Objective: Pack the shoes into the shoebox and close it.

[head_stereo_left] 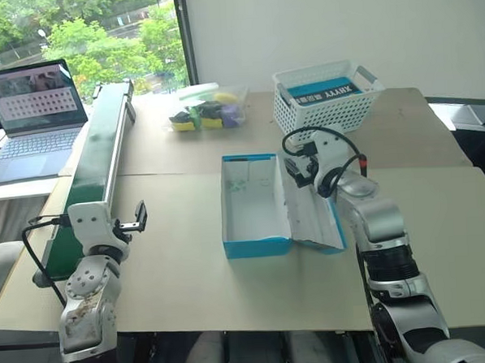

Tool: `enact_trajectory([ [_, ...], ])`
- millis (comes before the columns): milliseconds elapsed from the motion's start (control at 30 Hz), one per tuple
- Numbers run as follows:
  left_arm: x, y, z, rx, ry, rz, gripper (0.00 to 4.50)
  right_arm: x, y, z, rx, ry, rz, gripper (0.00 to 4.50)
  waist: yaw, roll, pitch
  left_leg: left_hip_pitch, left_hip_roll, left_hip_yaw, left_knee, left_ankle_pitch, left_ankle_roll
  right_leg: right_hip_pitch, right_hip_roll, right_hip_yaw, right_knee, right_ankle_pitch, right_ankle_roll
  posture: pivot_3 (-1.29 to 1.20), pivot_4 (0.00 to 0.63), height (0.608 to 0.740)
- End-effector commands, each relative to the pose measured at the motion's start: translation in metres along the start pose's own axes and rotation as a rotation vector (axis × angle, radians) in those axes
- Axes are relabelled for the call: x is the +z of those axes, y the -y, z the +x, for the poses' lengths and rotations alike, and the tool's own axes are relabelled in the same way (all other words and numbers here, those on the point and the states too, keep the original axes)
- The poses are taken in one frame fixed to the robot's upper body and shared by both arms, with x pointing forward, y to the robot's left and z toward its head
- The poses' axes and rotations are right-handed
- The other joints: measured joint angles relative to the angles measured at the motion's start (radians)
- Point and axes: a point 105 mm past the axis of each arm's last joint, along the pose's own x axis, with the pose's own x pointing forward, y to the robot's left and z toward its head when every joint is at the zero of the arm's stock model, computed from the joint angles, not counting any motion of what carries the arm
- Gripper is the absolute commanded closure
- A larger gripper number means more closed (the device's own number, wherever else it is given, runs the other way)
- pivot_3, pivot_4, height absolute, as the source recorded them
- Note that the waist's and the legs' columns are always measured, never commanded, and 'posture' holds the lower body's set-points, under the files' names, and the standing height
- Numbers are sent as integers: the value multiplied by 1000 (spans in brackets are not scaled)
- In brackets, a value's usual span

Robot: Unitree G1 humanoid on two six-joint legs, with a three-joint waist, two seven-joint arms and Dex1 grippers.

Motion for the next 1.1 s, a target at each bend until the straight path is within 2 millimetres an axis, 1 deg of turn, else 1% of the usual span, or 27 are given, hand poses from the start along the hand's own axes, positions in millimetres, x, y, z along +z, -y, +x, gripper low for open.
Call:
enact_trajectory([
  [33, 17, 2, 3, -7, 40, 44, 0, 23, 3, 2, -34, 93, -5, 15, -1, 0, 0, 0, 0, 0, 0, 0, 0, 0, 0, 0, 0, 0, 0, 0, 150, 737],
  [133, 25, 14, 6, -25, 49, 38, 0, 32, 10, 5, -67, 115, 50, 15, -1, 0, 0, 0, 0, 0, 0, 0, 0, 0, 1, 0, 0, 0, -1, 0, 150, 737],
  [167, 26, 15, 4, -27, 51, 36, 0, 35, 8, 6, -56, 127, 66, 15, 0, 0, 0, 0, 0, 0, 0, 0, 0, 0, 1, 0, 0, 1, -1, 0, 150, 737],
  [200, 25, 13, 1, -23, 51, 32, 0, 42, -1, 8, -2, 151, 100, 15, -1, 0, 0, 0, 1, 0, 0, 0, 0, 0, 1, 0, 0, 1, -1, 0, 150, 737],
  [233, 25, 9, -2, -8, 50, 28, 0, 51, -16, 8, 85, 184, 133, 15, -5, 0, 0, 0, 1, 0, 0, 0, 0, 0, 1, 1, 0, 1, -1, 0, 150, 737],
  [267, 24, 2, -5, 18, 48, 17, 0, 66, -37, 5, 210, 234, 161, 15, -9, 0, 0, 0, 1, 1, 0, 0, 0, 0, 1, 1, 0, 1, -1, 0, 150, 737],
  [300, 24, -7, -9, 50, 48, 3, 0, 83, -60, -2, 351, 289, 204, 15, -16, 0, 0, 0, 2, 1, -1, 0, 0, 0, 2, 1, 0, 1, -1, 0, 150, 737],
  [333, 25, -13, -11, 73, 48, -7, 0, 96, -75, -8, 455, 324, 239, 15, -25, 0, 0, 0, 3, 1, -1, 0, -1, -1, 3, 2, 0, 1, -1, 0, 150, 737],
  [367, 26, -18, -13, 88, 48, -15, 0, 106, -88, -15, 547, 344, 269, 15, -30, 0, 0, 0, 5, 1, -1, -1, -1, -2, 5, 2, 0, 1, -2, 0, 150, 737],
  [400, 26, -25, -16, 105, 45, -16, 0, 112, -105, -24, 667, 345, 264, 15, -31, 0, 0, 0, 8, 0, -1, -1, -2, -2, 7, 3, 0, 2, -3, 0, 150, 737],
  [433, 24, -32, -19, 118, 37, -18, 0, 114, -122, -34, 777, 332, 236, 15, -30, 0, 0, 0, 10, 0, -1, -1, -2, -2, 9, 2, 0, 2, -4, 0, 150, 737],
  [467, 24, -36, -21, 127, 32, -21, 0, 114, -132, -41, 851, 319, 214, 15, -28, 0, 0, 1, 10, 0, -1, -1, -2, -2, 10, 2, 0, 3, -4, 0, 150, 737],
  [500, 20, -47, -26, 151, 16, -16, 0, 109, -152, -55, 981, 294, 160, 15, -27, 0, 0, 2, 11, 0, -1, -1, -2, -2, 11, 1, 0, 3, -5, 0, 150, 737],
  [567, 13, -65, -34, 189, -15, -18, 0, 99, -176, -72, 1120, 267, 65, 15, -26, -1, -1, 3, 11, 0, -1, -1, -2, 0, 11, 1, 0, 2, -5, 0, 150, 737],
  [600, 9, -76, -39, 213, -35, -21, 0, 90, -185, -67, 1105, 232, 6, 15, -26, -2, -1, 3, 11, 0, -1, -1, -2, 0, 10, 1, -1, 2, -5, 0, 150, 737],
  [633, 8, -84, -42, 227, -47, -21, 0, 82, -189, -61, 1073, 209, -47, 15, -25, -2, -1, 3, 11, 0, -1, -1, -2, 0, 10, 1, -1, 2, -5, 0, 150, 737],
  [667, 8, -89, -44, 228, -54, -28, 0, 74, -193, -62, 1072, 205, -114, 15, -25, -2, -1, 3, 11, 0, 0, -1, -2, 0, 10, 1, -1, 2, -5, 0, 150, 737],
  [700, 8, -89, -44, 212, -65, -26, 0, 68, -195, -64, 1081, 201, -150, 15, -21, -2, -1, 3, 11, 0, 0, -1, -2, -1, 10, 1, -1, 3, -5, 0, 150, 737],
  [800, 5, -91, -45, 172, -99, 7, 0, 48, -203, -73, 1122, 177, -239, 15, -9, -4, -2, 3, 11, 0, 0, -1, -3, 0, 10, -1, -1, 3, -6, 0, 150, 737],
  [833, 4, -92, -45, 162, -112, 8, 0, 44, -205, -73, 1121, 175, -251, 15, -9, -4, -2, 3, 10, 0, 0, -1, -3, 0, 10, -1, -1, 3, -6, 0, 150, 737],
  [1100, 6, -90, -44, 120, -108, 7, 0, 44, -204, -60, 1043, 174, -203, 15, -20, -5, -3, 3, 13, -1, -1, -2, -5, -2, 11, 1, -1, 3, -7, 0, 150, 737],
])
